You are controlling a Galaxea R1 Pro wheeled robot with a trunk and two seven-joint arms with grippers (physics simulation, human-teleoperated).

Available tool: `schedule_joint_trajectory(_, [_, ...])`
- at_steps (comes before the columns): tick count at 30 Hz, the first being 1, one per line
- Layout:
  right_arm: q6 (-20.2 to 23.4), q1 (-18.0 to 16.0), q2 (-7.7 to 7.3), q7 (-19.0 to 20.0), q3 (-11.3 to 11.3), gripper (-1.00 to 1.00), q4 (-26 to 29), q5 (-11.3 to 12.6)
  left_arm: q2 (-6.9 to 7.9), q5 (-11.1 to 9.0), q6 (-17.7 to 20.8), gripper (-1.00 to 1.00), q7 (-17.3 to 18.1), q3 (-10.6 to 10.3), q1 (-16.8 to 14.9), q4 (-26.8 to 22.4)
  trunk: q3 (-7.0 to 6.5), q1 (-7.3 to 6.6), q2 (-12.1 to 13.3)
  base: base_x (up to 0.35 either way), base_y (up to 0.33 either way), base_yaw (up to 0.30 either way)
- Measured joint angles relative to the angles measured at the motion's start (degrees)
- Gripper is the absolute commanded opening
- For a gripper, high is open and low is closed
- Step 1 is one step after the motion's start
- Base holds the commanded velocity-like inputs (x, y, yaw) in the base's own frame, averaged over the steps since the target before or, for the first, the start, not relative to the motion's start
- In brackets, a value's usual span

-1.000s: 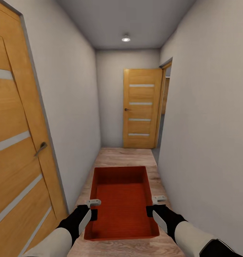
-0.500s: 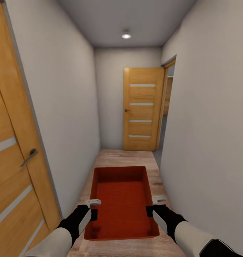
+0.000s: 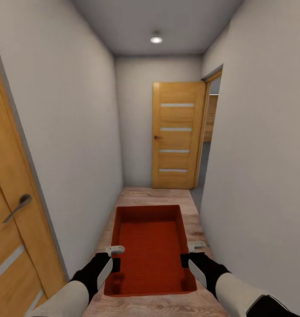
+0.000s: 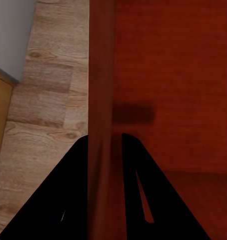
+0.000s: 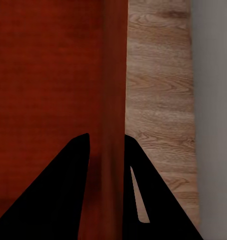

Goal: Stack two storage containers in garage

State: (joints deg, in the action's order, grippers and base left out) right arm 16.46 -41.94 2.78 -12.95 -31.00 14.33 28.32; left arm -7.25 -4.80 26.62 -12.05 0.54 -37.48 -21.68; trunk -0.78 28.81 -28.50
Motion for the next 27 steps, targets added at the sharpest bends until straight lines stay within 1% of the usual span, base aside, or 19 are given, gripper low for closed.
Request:
schedule_joint_trajectory(2, [0.17,0.0,0.09,-0.08,0.1,-1.0,0.0,-0.21,0.1,-0.26,-0.05,-1.0,0.06,-0.1,0.0,0.17,0.0,0.0,0.0,0.322,0.0,-0.144])
schedule_joint_trajectory(10, [0.26,0.0,0.15,-0.14,0.19,-1.0,0.0,-0.37,0.16,-0.23,-0.05,-1.0,0.19,-0.06,-0.01,0.26,0.0,0.0,0.0,0.322,0.0,-0.213])
schedule_joint_trajectory(27, [0.1,0.0,0.03,-0.05,-0.01,-1.0,0.0,-0.04,0.04,-0.14,-0.02,-1.0,0.01,-0.05,0.0,0.1,0.0,0.0,0.0,0.323,0.0,-0.011])
